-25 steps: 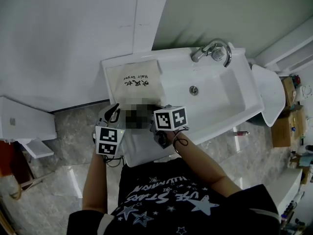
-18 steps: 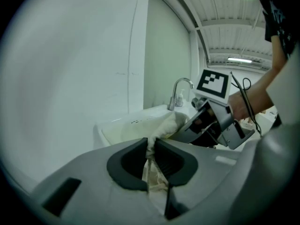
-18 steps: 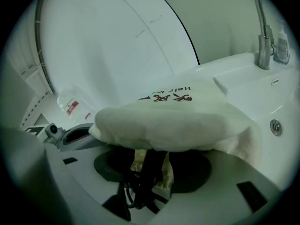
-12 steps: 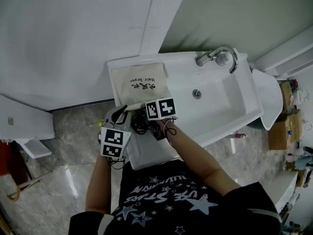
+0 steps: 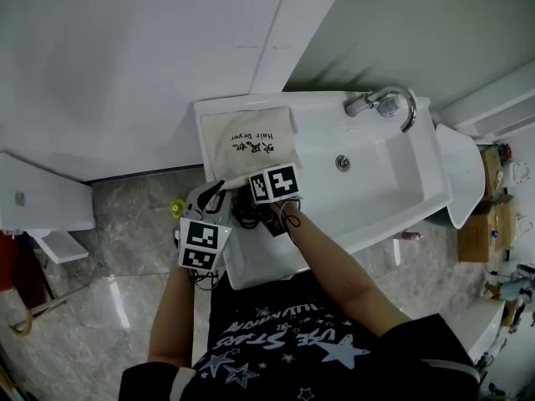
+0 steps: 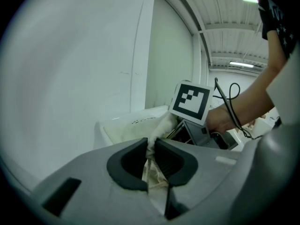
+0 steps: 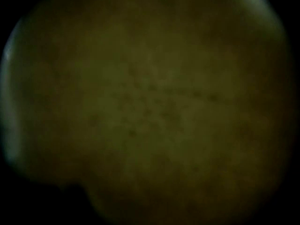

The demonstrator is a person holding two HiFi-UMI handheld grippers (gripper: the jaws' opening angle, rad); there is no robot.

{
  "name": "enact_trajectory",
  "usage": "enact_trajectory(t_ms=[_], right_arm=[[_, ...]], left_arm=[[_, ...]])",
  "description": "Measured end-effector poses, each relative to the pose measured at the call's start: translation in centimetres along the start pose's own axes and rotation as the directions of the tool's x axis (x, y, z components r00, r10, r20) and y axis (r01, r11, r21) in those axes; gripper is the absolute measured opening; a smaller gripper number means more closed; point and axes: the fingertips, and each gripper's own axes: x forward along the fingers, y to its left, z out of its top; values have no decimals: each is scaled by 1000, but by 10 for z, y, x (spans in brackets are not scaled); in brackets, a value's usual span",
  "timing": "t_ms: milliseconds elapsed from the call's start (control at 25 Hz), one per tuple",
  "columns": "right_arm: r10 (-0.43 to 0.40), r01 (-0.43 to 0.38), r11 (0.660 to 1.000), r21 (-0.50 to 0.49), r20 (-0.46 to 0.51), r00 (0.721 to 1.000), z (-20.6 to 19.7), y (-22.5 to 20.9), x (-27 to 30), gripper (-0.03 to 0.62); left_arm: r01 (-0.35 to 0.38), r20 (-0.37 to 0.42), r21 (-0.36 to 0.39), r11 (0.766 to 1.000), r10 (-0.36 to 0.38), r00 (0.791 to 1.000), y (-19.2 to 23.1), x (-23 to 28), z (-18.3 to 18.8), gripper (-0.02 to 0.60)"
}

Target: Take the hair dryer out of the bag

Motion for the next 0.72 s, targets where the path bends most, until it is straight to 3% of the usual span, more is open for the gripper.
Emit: enact_trajectory(t_ms=[360,720], right_arm=[[107,-106,994,6,-52,993,-7,10,-15,204],[240,-249,968,-41,-155,958,-40,29,-46,204]], left_arm=[[-49,-2,2,999,49,999,0,1,3,54],[-101,1,-21,995,101,995,5,-2,6,54]])
